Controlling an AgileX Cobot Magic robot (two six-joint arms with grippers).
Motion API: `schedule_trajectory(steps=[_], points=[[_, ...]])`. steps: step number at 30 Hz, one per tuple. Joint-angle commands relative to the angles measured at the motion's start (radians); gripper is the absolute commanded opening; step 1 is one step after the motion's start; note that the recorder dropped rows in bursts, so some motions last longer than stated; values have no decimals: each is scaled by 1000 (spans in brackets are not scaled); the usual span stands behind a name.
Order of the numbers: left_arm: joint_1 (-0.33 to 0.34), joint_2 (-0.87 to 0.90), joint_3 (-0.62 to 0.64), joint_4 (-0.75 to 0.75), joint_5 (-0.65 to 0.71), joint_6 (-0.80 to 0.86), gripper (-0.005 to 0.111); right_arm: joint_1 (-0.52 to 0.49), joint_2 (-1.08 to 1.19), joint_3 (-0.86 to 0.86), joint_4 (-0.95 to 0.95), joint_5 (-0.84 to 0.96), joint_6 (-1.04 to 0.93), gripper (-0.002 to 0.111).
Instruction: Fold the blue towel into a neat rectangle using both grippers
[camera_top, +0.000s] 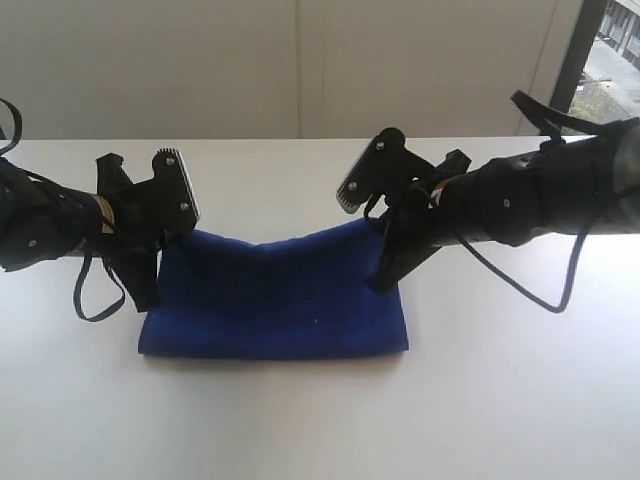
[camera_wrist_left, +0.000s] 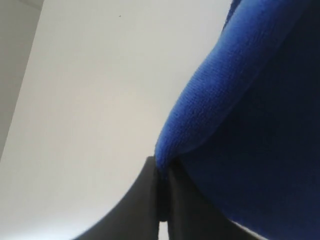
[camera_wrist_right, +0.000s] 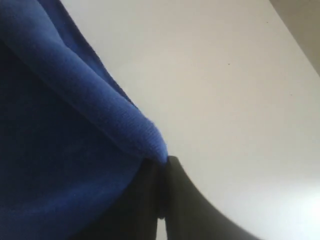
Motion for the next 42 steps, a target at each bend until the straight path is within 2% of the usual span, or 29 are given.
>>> schedule_trajectory(steps=[1, 13, 21, 28, 42], points=[[18, 26, -17, 6, -56, 5, 0, -17, 45, -43, -2, -40, 8, 0], [18, 92, -73, 6, -18, 7, 0, -25, 147, -83, -2, -77, 8, 0], [46, 92, -73, 6, -1, 7, 0, -34, 186, -83, 5, -120, 8, 0], [46, 129, -73, 6, 5, 7, 0, -64, 213, -83, 8, -131, 8, 0], [46, 160, -73, 6, 22, 20, 0, -65, 290, -83, 8, -283, 2, 0]])
